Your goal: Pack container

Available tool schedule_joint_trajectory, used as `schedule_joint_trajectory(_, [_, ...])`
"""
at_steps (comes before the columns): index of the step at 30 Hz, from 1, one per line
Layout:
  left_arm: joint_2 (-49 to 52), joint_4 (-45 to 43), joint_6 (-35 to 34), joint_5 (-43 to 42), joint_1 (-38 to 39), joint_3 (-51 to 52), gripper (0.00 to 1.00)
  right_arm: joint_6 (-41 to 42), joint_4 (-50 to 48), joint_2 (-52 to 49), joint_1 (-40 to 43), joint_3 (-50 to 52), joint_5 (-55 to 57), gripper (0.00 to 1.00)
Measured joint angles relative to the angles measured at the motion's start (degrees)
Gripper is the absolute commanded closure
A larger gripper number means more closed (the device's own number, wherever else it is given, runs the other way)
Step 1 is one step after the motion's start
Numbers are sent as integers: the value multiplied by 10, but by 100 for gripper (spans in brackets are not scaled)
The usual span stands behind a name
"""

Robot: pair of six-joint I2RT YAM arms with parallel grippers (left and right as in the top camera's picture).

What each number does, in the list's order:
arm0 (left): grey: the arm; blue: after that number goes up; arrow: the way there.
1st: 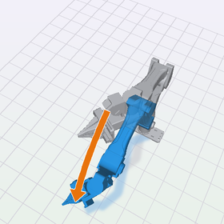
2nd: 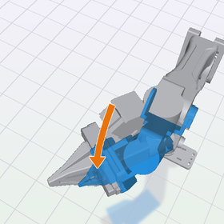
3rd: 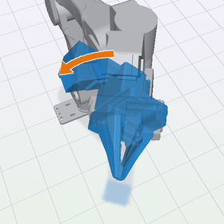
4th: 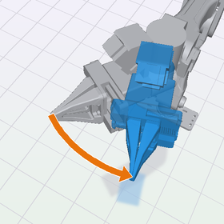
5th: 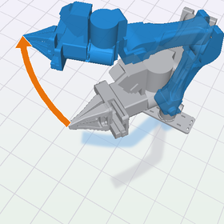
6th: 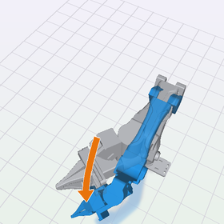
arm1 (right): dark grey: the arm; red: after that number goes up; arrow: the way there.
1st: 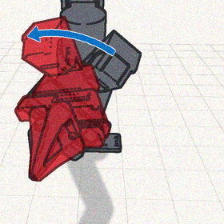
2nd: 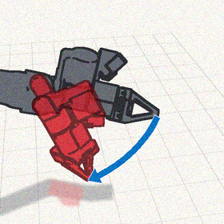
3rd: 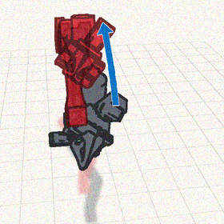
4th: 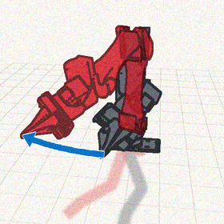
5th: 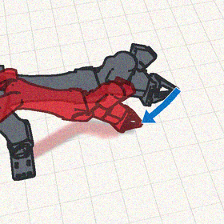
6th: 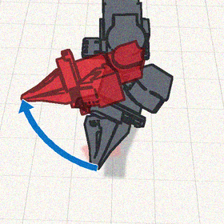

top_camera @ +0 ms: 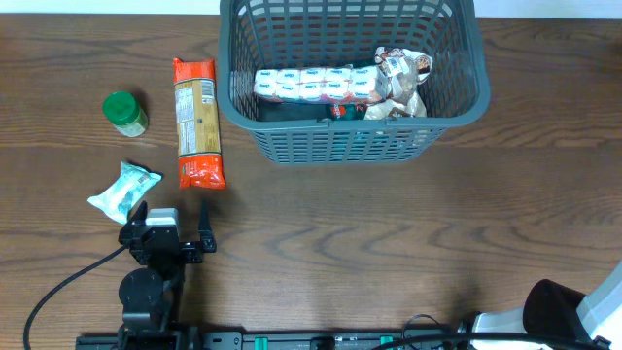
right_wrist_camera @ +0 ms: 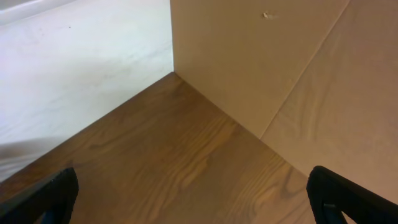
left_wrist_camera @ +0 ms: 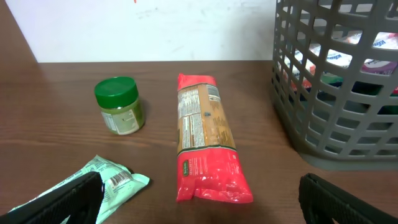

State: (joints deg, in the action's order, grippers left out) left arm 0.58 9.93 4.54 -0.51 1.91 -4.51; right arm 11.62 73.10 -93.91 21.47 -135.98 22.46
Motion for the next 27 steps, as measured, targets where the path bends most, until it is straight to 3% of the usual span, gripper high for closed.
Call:
schedule_joint_trajectory(9, [0, -17, -7, -1, 0, 3, 2, 2, 0, 0, 0, 0, -4, 1])
schedule_joint_trajectory(16, [22, -16, -138, -4, 0, -30, 2, 2, 0, 0, 0, 0, -6, 1])
schedule_joint_trajectory(22, [200, 111, -160, -5, 0, -231, 2, 2, 0, 0, 0, 0, -7, 1])
schedule_joint_trajectory(26, [413, 246, -125, -12, 0, -448, 2, 2, 1, 0, 0, 0, -9, 1])
schedule_joint_trajectory(27, [488, 318, -114, -27, 0, -537, 2, 2, 2, 0, 0, 0, -10, 1])
